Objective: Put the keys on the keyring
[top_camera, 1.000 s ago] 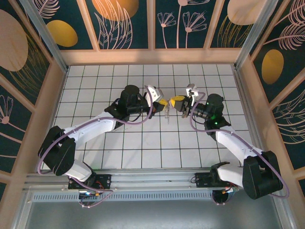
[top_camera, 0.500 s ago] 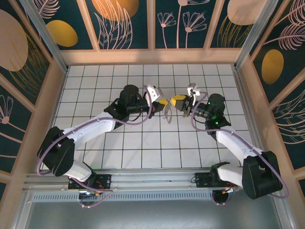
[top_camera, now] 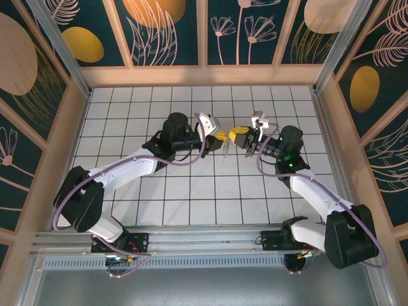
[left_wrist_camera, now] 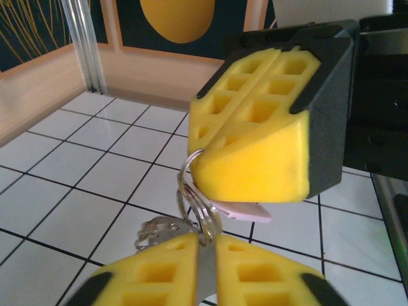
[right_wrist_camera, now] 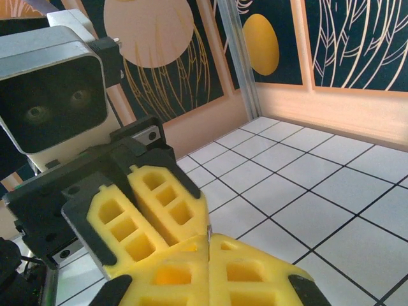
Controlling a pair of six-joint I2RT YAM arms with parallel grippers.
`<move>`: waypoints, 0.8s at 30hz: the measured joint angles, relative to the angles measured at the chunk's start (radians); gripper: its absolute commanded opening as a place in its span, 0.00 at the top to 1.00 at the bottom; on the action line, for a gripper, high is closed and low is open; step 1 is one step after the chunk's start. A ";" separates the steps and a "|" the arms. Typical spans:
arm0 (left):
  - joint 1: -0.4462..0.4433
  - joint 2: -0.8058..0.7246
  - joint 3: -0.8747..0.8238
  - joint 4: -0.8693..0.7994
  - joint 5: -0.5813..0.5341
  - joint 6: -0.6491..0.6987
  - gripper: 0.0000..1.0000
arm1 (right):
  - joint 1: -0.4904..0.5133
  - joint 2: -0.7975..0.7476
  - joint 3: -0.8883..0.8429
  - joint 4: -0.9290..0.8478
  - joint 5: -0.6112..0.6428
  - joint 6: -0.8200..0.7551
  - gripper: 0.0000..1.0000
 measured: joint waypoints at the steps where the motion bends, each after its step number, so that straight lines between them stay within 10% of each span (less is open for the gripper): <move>1: 0.000 0.002 0.001 0.001 -0.001 -0.002 0.78 | 0.001 -0.002 0.000 0.000 0.000 0.000 1.00; 12: 0.000 0.005 0.002 0.011 -0.002 -0.004 0.74 | 0.009 -0.006 0.000 -0.006 0.000 -0.001 1.00; 24: -0.004 0.003 -0.003 0.067 -0.018 -0.020 0.99 | 0.009 -0.023 0.000 -0.008 0.012 -0.008 1.00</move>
